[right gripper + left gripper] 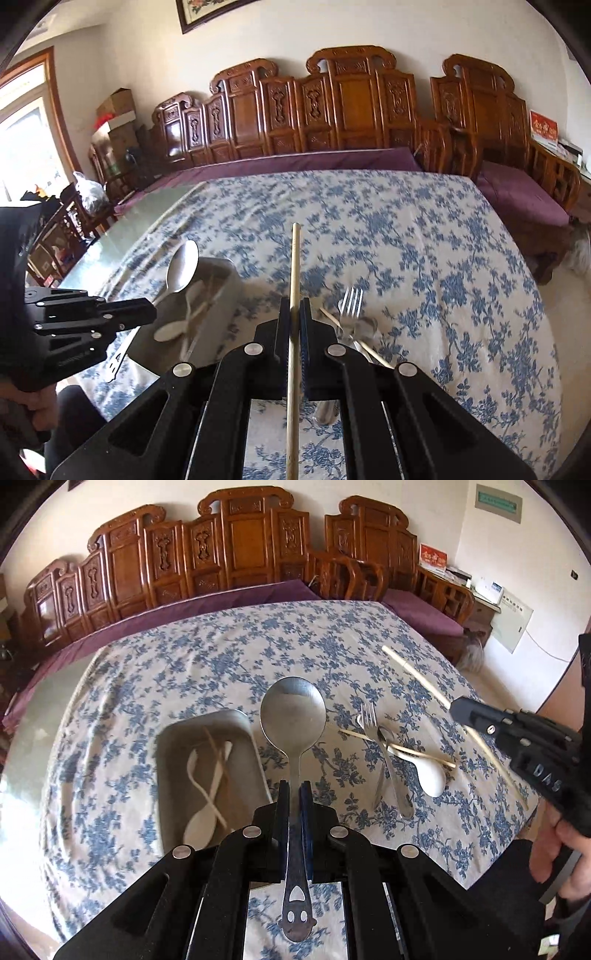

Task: Organize utensils
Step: 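Carry the metal spoon and the chopstick over the grey tray and lower them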

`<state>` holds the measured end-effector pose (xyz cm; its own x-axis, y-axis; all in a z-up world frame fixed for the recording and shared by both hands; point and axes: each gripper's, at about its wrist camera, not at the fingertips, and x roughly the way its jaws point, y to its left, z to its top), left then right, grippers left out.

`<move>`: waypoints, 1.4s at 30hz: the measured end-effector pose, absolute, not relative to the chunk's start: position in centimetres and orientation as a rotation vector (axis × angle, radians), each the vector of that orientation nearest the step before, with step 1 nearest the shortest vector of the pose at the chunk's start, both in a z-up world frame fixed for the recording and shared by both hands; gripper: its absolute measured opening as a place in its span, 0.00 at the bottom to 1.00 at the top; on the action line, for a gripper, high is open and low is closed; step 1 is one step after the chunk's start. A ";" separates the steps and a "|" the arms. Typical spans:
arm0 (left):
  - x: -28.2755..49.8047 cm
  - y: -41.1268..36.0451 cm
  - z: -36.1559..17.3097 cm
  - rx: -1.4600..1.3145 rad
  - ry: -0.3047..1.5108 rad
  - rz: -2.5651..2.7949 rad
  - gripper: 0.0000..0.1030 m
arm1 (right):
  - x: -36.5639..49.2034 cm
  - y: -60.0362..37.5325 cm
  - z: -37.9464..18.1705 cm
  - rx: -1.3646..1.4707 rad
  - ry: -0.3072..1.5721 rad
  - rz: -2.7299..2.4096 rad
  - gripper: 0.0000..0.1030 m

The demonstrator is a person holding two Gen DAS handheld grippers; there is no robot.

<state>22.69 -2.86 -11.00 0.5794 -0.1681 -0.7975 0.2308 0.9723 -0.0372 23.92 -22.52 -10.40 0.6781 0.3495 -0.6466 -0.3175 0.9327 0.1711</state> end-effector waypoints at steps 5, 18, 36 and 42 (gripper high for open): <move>22.4 -1.6 -9.7 0.048 0.913 -0.230 0.05 | 23.5 -21.6 -8.5 0.027 0.734 0.402 0.06; 23.6 1.7 -9.1 0.026 0.942 -0.218 0.05 | 24.8 -18.1 -5.8 -0.016 0.751 0.498 0.06; 28.9 6.4 -18.4 -0.051 1.084 -0.173 0.05 | 28.2 -12.1 -12.4 -0.015 0.870 0.600 0.06; 30.0 7.1 -20.4 -0.068 1.107 -0.181 0.05 | 29.2 -11.0 -14.4 -0.021 0.911 0.609 0.06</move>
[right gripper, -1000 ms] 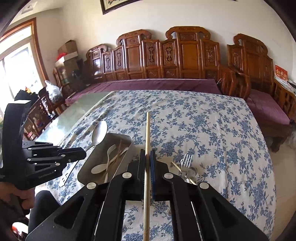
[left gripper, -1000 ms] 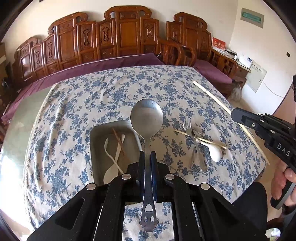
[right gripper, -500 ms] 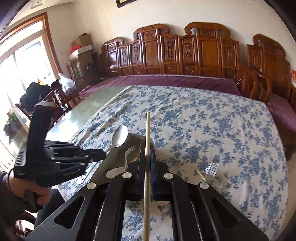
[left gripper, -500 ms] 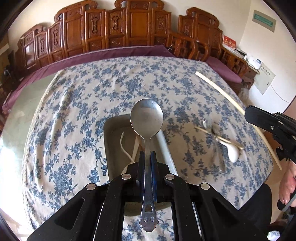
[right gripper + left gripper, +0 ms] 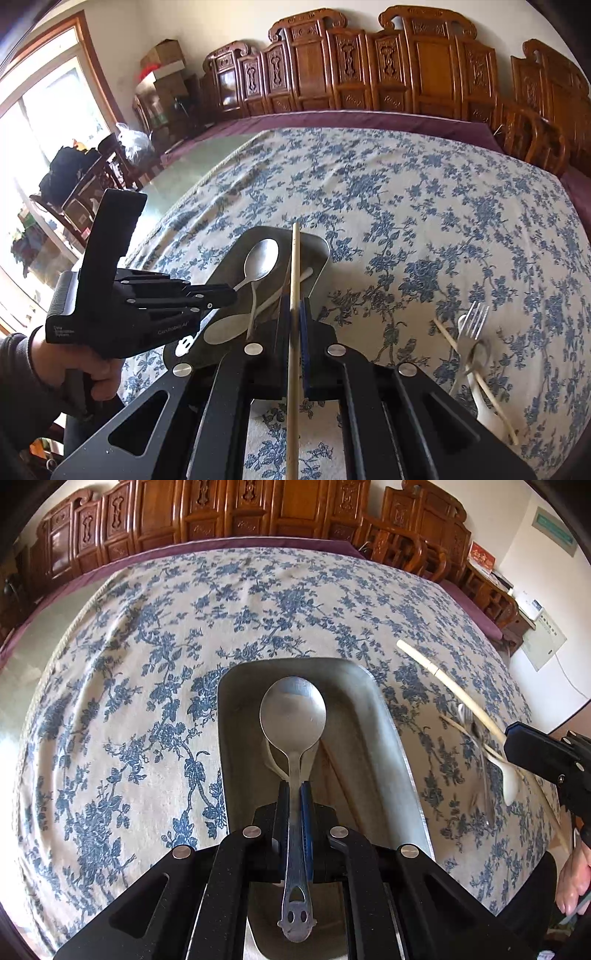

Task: Organize utensils
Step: 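Carry the metal spoon and the chopstick over the grey tray and lower them, then open both grippers to release the spoon and chopstick in the tray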

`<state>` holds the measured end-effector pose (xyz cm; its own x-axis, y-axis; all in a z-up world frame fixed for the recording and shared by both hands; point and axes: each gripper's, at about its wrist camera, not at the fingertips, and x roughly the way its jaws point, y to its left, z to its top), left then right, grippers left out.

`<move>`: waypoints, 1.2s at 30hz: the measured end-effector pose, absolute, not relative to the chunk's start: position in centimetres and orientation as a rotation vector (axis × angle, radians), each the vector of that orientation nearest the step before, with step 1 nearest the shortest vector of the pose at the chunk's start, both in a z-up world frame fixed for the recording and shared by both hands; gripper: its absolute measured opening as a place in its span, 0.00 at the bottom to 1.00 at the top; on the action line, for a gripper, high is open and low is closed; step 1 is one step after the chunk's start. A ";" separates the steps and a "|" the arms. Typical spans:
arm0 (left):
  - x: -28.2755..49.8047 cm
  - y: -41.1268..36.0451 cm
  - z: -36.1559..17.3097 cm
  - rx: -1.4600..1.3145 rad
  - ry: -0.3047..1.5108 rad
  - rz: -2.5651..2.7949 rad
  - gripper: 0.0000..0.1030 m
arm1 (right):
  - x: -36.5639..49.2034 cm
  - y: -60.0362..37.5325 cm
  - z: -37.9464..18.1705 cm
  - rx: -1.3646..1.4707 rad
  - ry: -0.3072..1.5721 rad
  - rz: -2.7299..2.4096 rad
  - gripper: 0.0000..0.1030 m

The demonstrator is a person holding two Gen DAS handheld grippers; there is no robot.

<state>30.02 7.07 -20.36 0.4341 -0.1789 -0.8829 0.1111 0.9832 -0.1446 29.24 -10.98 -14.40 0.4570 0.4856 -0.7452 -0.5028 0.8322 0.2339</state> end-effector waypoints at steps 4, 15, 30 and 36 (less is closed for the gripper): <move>30.6 7.2 -21.4 -0.064 1.128 -0.176 0.05 | 29.8 -10.4 -15.2 -0.019 0.932 0.615 0.06; 31.8 7.1 -22.3 -0.045 1.162 -0.176 0.05 | 30.5 -9.6 -15.8 -0.031 0.950 0.620 0.06; 27.7 9.2 -16.7 -0.070 1.034 -0.155 0.06 | 30.5 -7.0 -17.2 0.004 0.979 0.635 0.06; 26.1 10.8 -14.7 -0.064 0.991 -0.133 0.06 | 31.0 -5.2 -18.9 0.025 1.017 0.612 0.06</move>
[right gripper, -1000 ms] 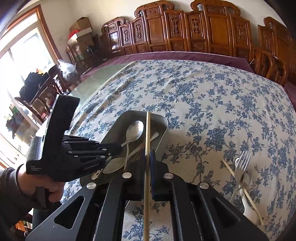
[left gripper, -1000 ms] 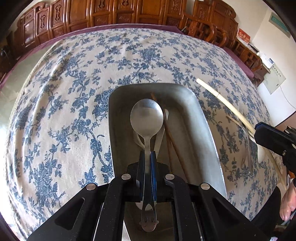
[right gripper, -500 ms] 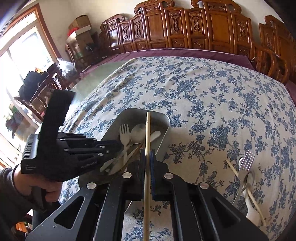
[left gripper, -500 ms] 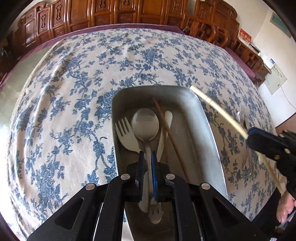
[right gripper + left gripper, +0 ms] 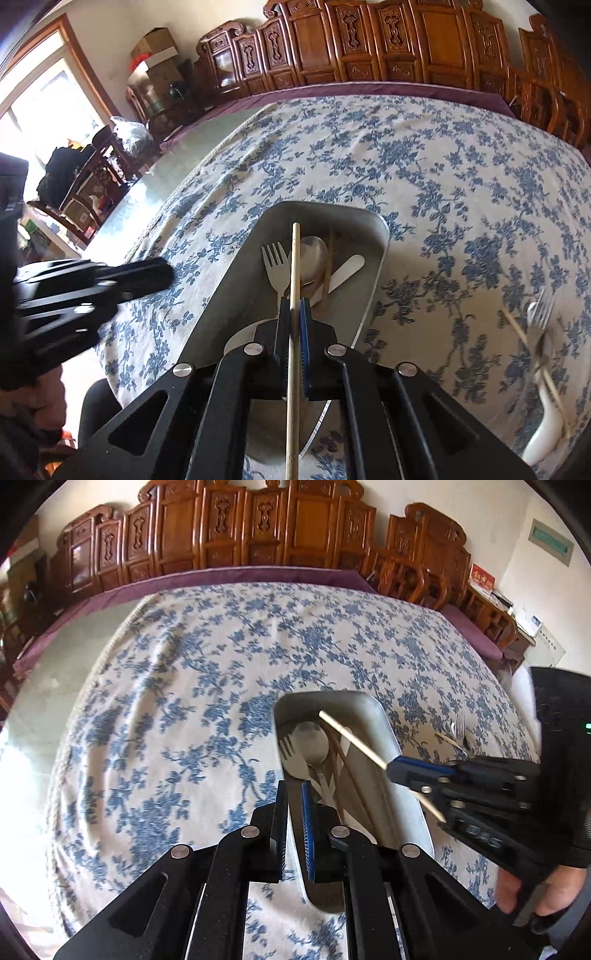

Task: Organize utensils
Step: 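Open both grippers to release the spoon and chopstick in the tray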

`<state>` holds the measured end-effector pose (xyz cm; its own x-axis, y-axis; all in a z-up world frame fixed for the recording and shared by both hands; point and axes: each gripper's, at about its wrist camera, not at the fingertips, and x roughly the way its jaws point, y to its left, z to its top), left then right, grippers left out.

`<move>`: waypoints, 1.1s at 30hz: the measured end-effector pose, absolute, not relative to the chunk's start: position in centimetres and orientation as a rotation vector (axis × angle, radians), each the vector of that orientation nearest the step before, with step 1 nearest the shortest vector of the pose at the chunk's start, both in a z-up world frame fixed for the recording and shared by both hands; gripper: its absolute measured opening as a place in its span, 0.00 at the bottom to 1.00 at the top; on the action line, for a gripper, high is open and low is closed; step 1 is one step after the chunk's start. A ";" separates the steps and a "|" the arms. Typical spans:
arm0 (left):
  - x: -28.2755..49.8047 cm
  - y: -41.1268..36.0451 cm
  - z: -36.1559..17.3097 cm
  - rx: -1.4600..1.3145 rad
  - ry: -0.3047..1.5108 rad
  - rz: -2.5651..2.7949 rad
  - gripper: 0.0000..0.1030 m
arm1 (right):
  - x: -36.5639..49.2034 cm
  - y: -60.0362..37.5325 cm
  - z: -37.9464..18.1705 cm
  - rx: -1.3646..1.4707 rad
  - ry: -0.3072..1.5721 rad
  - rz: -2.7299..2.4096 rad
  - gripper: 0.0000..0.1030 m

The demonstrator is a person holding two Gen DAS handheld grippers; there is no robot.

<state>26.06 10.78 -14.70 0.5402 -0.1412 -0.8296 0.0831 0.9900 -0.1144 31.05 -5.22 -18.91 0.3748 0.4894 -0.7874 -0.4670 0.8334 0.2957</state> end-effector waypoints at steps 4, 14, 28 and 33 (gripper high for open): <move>25.5 11.6 -13.8 -0.061 0.977 -0.134 0.06 | 31.8 -4.7 -19.9 0.052 1.046 0.577 0.06; 24.2 13.6 -13.1 -0.073 0.965 -0.130 0.06 | 32.5 -2.2 -21.8 0.034 1.071 0.520 0.06; 23.0 14.3 -12.2 -0.074 0.942 -0.113 0.06 | 32.8 -2.1 -21.9 0.058 1.088 0.575 0.09; 22.8 13.2 -11.7 -0.078 0.931 -0.125 0.06 | 31.5 -4.4 -19.4 0.087 1.038 0.594 0.09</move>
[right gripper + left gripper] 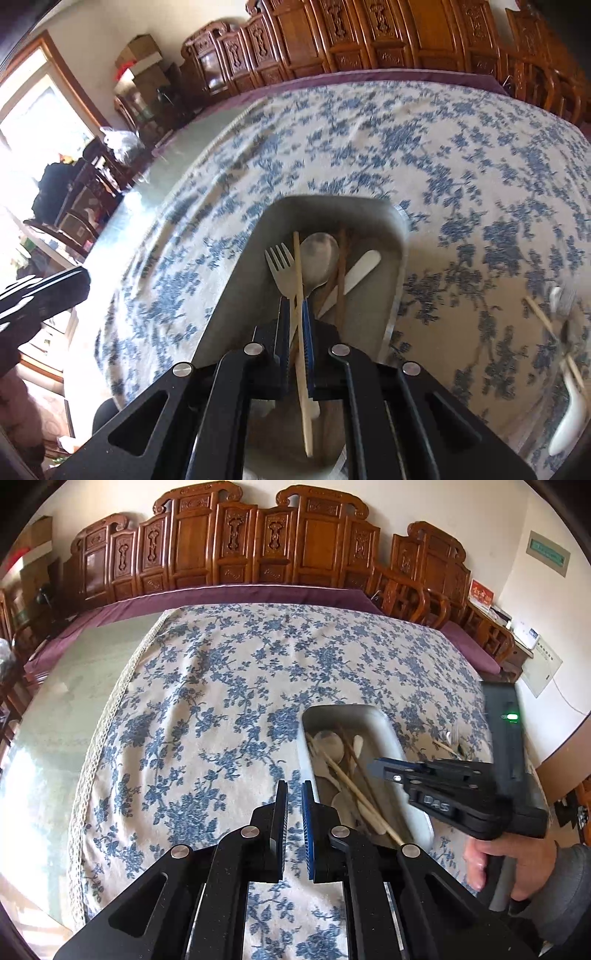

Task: Organize utensils
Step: 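Open both grippers to release the spoon and chopstick in the tray, then lower the right gripper onto a metal fork in the pile and close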

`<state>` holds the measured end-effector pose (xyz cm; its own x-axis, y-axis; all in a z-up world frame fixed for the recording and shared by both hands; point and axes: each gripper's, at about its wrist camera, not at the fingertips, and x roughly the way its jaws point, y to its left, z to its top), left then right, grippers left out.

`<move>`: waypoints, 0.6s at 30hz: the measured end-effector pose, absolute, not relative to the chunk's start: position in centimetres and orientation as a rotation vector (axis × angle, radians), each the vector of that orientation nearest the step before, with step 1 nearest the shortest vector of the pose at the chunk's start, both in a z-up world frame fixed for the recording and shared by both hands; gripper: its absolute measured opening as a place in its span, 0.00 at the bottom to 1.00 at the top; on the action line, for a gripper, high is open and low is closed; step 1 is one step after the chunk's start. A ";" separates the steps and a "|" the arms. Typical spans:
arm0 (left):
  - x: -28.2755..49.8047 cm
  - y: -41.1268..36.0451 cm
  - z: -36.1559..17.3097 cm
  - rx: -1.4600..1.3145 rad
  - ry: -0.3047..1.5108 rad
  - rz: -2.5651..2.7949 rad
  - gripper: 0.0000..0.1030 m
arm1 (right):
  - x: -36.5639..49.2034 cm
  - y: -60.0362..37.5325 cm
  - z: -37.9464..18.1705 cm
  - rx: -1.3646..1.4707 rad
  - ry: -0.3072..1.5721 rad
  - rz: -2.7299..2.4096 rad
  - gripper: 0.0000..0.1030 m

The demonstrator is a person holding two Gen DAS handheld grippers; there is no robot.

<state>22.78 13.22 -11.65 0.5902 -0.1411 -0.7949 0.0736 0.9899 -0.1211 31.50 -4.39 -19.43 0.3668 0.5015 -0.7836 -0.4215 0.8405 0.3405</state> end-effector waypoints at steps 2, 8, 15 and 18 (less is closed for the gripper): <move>22.8 12.5 -11.5 -0.074 0.929 -0.135 0.10 | 30.6 -6.0 -18.1 0.075 1.008 0.593 0.09; 22.9 9.4 -11.7 -0.054 0.931 -0.172 0.26 | 28.5 -12.1 -15.7 0.029 0.940 0.530 0.09; 23.1 5.5 -12.0 -0.037 0.925 -0.210 0.43 | 27.7 -19.3 -17.6 0.009 0.961 0.402 0.09; 23.2 4.1 -12.1 -0.034 0.918 -0.222 0.69 | 27.6 -21.3 -19.0 0.010 0.985 0.364 0.14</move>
<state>23.17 4.06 -12.15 0.5863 -0.2049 -0.7837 0.1759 0.9766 -0.1238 27.61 -21.28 -18.95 0.4973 0.3048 -0.8123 -0.2961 0.9397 0.1713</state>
